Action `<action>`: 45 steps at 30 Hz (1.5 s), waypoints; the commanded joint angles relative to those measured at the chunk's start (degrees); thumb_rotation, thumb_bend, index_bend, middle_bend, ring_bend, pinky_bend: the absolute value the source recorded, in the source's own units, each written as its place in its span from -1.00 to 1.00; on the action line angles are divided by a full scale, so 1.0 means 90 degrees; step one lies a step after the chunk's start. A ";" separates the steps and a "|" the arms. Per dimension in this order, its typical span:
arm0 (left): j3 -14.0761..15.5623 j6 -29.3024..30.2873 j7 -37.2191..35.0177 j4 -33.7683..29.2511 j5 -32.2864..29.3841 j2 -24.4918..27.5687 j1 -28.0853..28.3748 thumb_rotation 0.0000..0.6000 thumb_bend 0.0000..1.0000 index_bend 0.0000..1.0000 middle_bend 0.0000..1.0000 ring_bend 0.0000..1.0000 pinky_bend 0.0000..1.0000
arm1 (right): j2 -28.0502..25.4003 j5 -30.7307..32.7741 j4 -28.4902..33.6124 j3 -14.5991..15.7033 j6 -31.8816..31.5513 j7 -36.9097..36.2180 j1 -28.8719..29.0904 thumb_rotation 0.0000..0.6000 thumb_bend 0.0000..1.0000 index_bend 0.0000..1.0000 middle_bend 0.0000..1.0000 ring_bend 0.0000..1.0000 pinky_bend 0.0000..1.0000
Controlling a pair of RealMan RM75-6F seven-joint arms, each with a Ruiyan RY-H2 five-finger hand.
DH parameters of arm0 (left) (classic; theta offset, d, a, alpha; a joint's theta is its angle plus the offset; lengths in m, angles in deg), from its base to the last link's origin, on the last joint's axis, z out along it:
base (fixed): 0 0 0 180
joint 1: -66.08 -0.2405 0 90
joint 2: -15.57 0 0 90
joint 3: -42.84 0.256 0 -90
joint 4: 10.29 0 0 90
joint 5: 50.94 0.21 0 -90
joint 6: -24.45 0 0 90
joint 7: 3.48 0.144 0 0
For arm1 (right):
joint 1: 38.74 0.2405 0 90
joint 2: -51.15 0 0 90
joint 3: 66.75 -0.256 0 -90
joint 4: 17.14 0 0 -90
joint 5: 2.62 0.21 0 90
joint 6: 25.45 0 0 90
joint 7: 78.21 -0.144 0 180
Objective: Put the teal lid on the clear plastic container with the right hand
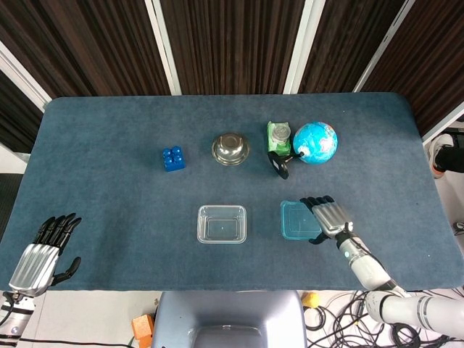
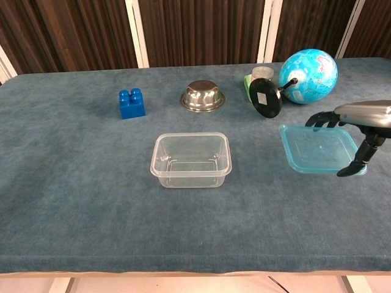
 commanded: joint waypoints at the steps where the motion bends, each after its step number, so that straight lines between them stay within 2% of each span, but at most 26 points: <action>1: 0.0000 0.0006 0.0003 0.0000 0.0003 -0.0002 -0.0003 1.00 -0.24 -1.00 -0.93 -0.99 -0.94 | -0.0103 -0.0367 0.0115 -0.0204 -0.0137 -0.0507 -0.0166 1.00 -0.88 0.47 -0.21 -0.54 -0.63; 5: -0.0002 0.0008 0.0004 0.0004 0.0000 -0.0006 -0.0004 1.00 -0.24 -1.00 -0.93 -1.00 -0.94 | -0.0168 -0.0570 0.0177 -0.0310 -0.0181 -0.0803 -0.0223 1.00 -0.88 0.48 -0.19 -0.52 -0.63; 6: -0.0009 -0.0007 0.0005 0.0011 -0.0014 -0.0010 0.0003 1.00 -0.24 -1.00 -0.93 -1.00 -0.93 | -0.0211 -0.0812 0.0363 -0.0559 -0.0392 -0.1177 -0.0262 1.00 -0.88 0.48 -0.19 -0.52 -0.63; 9: -0.0020 -0.0049 0.0041 0.0030 -0.0028 -0.0028 0.0027 1.00 -0.24 -1.00 -0.93 -1.00 -0.94 | -0.0330 -0.1058 0.0620 -0.0755 -0.0335 -0.1688 -0.0271 1.00 -0.88 0.50 -0.17 -0.51 -0.63; 12: -0.0024 -0.0087 0.0045 0.0028 -0.0031 -0.0034 0.0051 1.00 -0.24 -1.00 -0.93 -1.00 -0.94 | -0.0409 -0.0807 0.0986 -0.1027 0.0100 -0.2025 -0.0069 1.00 -0.88 0.50 -0.17 -0.51 -0.63; 15: -0.0031 -0.0086 0.0047 0.0025 -0.0049 -0.0032 0.0050 1.00 -0.24 -1.00 -0.93 -0.99 -0.94 | -0.0378 -0.0397 0.1262 -0.1224 0.0421 -0.2034 0.0179 1.00 -0.88 0.50 -0.16 -0.50 -0.63; 19: -0.0037 -0.0081 0.0036 0.0031 -0.0063 -0.0027 0.0047 1.00 -0.24 -1.00 -0.93 -1.00 -0.94 | -0.0176 0.0225 0.1525 -0.1352 0.0478 -0.1657 0.0529 1.00 -0.88 0.51 -0.16 -0.49 -0.63; 23: -0.0041 -0.0074 -0.0008 0.0040 -0.0064 -0.0015 0.0050 1.00 -0.24 -1.00 -0.93 -1.00 -0.94 | 0.0160 0.0829 0.1685 -0.1317 0.0147 -0.0971 0.0856 1.00 -0.88 0.51 -0.15 -0.49 -0.64; 27: -0.0028 -0.0096 -0.0059 0.0047 -0.0038 -0.0004 0.0067 1.00 -0.24 -1.00 -0.93 -0.99 -0.94 | 0.0616 0.1389 0.1724 -0.1255 -0.0339 -0.0320 0.1115 1.00 -0.88 0.51 -0.15 -0.48 -0.84; 30: -0.0013 -0.0106 -0.0074 0.0048 -0.0020 0.0004 0.0072 1.00 -0.24 -1.00 -0.93 -0.99 -0.94 | 0.0886 0.1667 0.1684 -0.1250 -0.0535 -0.0066 0.1240 1.00 -0.88 0.51 -0.14 -0.48 -0.89; 37: -0.0007 -0.0047 -0.0127 0.0059 0.0008 0.0020 0.0052 1.00 -0.24 -1.00 -0.93 -0.99 -0.94 | 0.1304 0.1910 0.1446 -0.1159 -0.0955 0.0521 0.1430 1.00 -0.88 0.51 -0.14 -0.48 -0.90; 45: -0.0001 -0.0083 -0.0094 0.0057 0.0008 0.0009 0.0070 1.00 -0.24 -1.00 -0.93 -0.99 -0.94 | 0.1634 0.2176 0.1230 -0.1166 -0.1083 0.0853 0.1533 1.00 -0.88 0.51 -0.14 -0.48 -0.91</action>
